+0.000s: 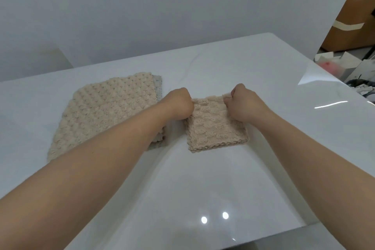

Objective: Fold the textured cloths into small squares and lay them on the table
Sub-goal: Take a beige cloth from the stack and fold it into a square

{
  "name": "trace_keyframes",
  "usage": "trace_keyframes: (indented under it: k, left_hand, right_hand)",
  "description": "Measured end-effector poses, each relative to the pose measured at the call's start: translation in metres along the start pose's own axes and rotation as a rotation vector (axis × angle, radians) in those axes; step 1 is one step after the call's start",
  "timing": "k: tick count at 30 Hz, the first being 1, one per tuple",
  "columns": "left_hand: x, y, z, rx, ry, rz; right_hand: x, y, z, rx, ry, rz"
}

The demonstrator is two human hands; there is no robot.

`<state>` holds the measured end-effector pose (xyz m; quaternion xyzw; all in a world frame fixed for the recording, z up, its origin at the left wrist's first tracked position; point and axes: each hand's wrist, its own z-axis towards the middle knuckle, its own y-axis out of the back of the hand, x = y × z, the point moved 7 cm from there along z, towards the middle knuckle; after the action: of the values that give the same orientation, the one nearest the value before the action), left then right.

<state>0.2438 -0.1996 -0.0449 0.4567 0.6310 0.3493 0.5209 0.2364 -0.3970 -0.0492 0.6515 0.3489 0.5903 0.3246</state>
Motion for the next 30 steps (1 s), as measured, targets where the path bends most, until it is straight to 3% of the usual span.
trace_keyframes:
  k: [6,11,18,25,28,30]
  left_hand:
    - [-0.008,0.019,0.082,-0.154,0.107,-0.376]
    - [-0.012,0.031,0.156,-0.29,0.127,-0.452]
    - [-0.007,0.046,0.221,-0.393,0.132,-0.425]
    - [-0.004,0.05,0.239,-0.432,0.117,-0.388]
    - [-0.016,0.051,0.227,-0.488,0.088,-0.195]
    - [-0.036,0.05,0.214,-0.542,-0.021,-0.025]
  right_hand:
    - [0.004,0.016,0.072,-0.152,0.054,0.098]
    - [0.009,0.022,0.157,-0.259,0.069,0.045]
    - [0.018,0.02,0.237,-0.247,0.065,0.001]
    - [0.018,0.008,0.261,-0.273,0.091,-0.038]
    - [0.018,0.009,0.259,-0.317,0.08,-0.058]
    - [0.02,0.017,0.254,-0.398,0.104,-0.126]
